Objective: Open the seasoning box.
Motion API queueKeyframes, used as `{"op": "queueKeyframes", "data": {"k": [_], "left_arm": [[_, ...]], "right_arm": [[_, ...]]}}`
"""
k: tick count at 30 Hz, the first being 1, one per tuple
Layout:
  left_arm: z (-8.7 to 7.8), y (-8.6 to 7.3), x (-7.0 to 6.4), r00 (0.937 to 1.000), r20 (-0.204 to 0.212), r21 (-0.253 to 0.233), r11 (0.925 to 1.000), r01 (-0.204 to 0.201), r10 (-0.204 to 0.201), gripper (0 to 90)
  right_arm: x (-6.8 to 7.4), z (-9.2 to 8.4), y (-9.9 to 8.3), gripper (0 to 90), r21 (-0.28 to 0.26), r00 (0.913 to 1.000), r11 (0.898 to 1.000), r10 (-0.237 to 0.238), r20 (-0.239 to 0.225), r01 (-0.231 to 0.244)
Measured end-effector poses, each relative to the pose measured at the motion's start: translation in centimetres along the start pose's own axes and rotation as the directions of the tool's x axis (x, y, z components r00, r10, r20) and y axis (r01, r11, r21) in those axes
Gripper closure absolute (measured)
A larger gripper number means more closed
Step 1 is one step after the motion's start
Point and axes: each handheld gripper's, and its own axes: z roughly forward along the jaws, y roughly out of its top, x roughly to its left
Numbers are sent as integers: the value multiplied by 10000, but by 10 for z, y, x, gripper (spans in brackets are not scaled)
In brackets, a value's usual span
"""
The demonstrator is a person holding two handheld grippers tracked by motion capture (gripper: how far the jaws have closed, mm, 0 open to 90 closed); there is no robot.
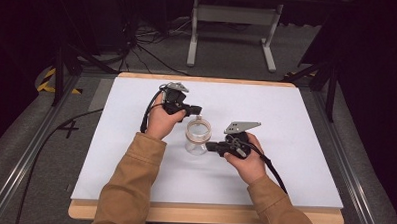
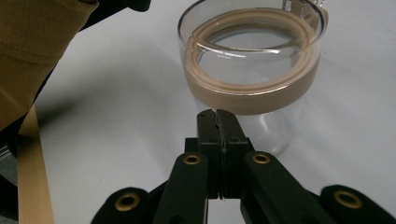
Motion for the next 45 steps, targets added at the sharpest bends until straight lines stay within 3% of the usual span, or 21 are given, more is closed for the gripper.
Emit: {"op": "queueKeyframes", "data": {"k": [21,45], "left_arm": [[2,-1,5,9992,306,-100,9996,255,-251,899],[2,-2,8,9976,487,-118,9987,489,-482,899]], "right_arm": [[-1,2,4,900,-54,9999,9999,107,4,-107],[-4,-3,13,900,-663,9995,9973,313,81,-307]]}}
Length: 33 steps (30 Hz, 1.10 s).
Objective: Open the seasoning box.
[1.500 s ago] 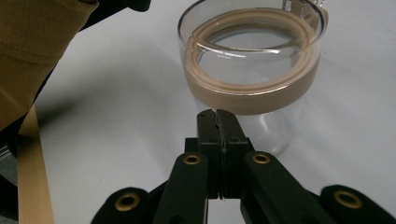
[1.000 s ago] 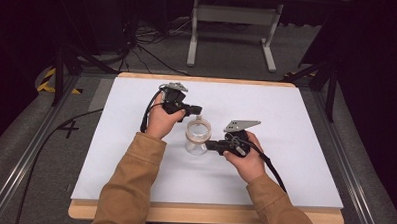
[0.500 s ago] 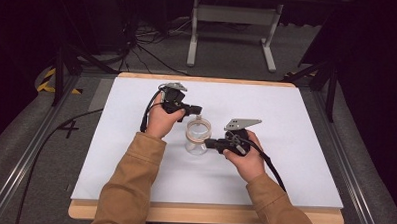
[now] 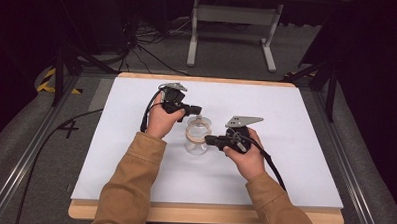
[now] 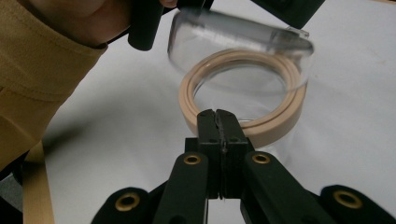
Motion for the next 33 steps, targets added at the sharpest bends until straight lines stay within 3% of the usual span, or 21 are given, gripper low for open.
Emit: {"op": "queueKeyframes", "data": {"k": [5,10,18,26,29,33], "left_arm": [[-4,0,-2,9986,-482,51,9997,-230,232,899],[-12,0,-3,9983,-550,-184,9996,-197,187,897],[-45,-8,-11,9951,-984,-341,9993,-134,100,889],[-79,-18,-25,9894,-1422,-512,9980,-358,282,880],[-93,-25,-30,9816,-1890,-393,9986,-352,272,875],[-104,-32,-31,9784,-2064,-281,9994,-180,118,869]], "right_arm": [[-1,0,1,900,11,10000,10000,75,6,-75],[-2,-1,2,900,-21,10000,10000,7,22,-7],[-2,-1,9,900,-189,9999,9998,-106,-50,105],[-2,0,21,900,-405,9992,9985,-380,-103,375],[-2,1,27,900,-474,9985,9975,-539,-112,533],[-3,1,34,900,-540,9980,9967,-618,-104,612]]}}
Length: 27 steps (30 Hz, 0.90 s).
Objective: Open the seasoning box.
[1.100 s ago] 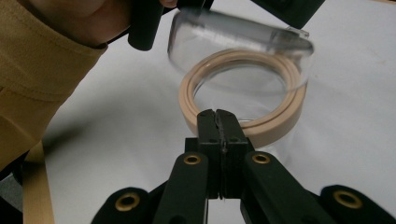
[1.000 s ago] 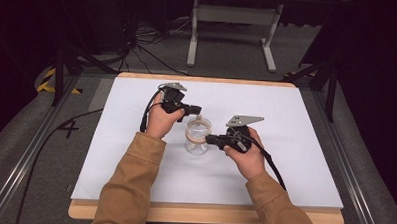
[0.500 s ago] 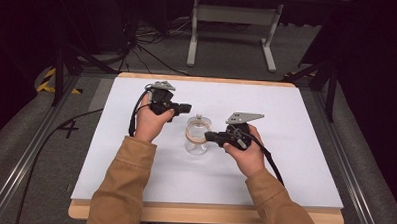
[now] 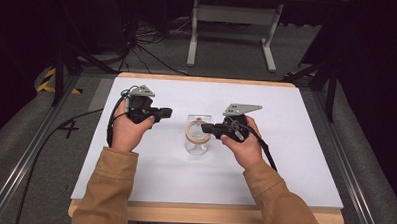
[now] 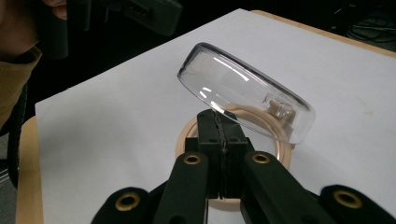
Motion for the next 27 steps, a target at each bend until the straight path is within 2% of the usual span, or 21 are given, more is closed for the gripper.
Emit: {"op": "queueKeyframes", "data": {"k": [10,12,19,22,27], "left_arm": [[-23,-12,1,9997,-68,214,9995,225,-224,853],[-29,-14,0,9999,-124,333,9994,102,-97,849],[-43,-26,2,9991,-268,438,9985,338,-326,837],[-47,-29,3,9988,-320,417,9984,386,-373,834],[-54,-37,5,9980,-423,475,9977,489,-469,831]], "right_arm": [[-10,-1,16,900,-277,9997,9996,-54,238,61],[-12,0,19,900,-276,9996,9996,-56,270,64],[-18,7,28,900,-95,9989,9997,-221,415,225],[-22,10,30,900,-108,9987,9998,-136,501,142],[-31,10,32,900,-38,9958,10000,-72,918,76]]}}
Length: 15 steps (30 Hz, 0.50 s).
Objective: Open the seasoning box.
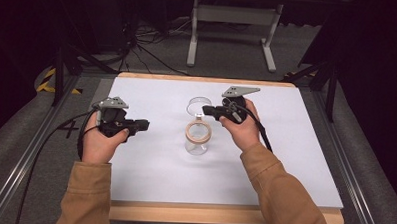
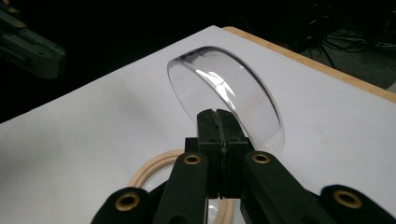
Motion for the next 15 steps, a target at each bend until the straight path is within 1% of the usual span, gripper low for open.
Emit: {"op": "queueKeyframes", "data": {"k": [1,3,6,8,10,11,12,15], "left_arm": [[-1,-1,1,10000,-40,-4,10000,37,-37,831],[-2,-5,3,9998,-91,6,9998,177,-177,831],[-3,-5,4,9999,-91,27,10000,88,-88,830],[-4,-5,3,9999,-30,-8,9999,146,-146,825],[-4,-4,2,9999,69,-49,9999,104,-103,819],[-4,-4,2,10000,98,11,10000,-1,1,818],[-3,-4,1,9998,216,-13,10000,-3,3,818],[-5,-2,-3,9991,379,111,9997,-197,193,811]], "right_arm": [[0,0,0,900,0,10000,10000,0,0,0],[-5,-1,2,900,44,9998,10000,1,189,-2],[-6,-2,2,900,76,9998,10000,20,219,-22],[-6,-3,2,900,50,9998,10000,-24,208,23],[-4,-4,1,900,72,9998,9999,-86,166,85],[-3,-6,1,900,65,9998,9999,-141,151,140],[-2,-8,1,900,46,9997,9998,-202,141,202],[1,-18,2,900,-16,9994,9995,-318,160,318]]}}
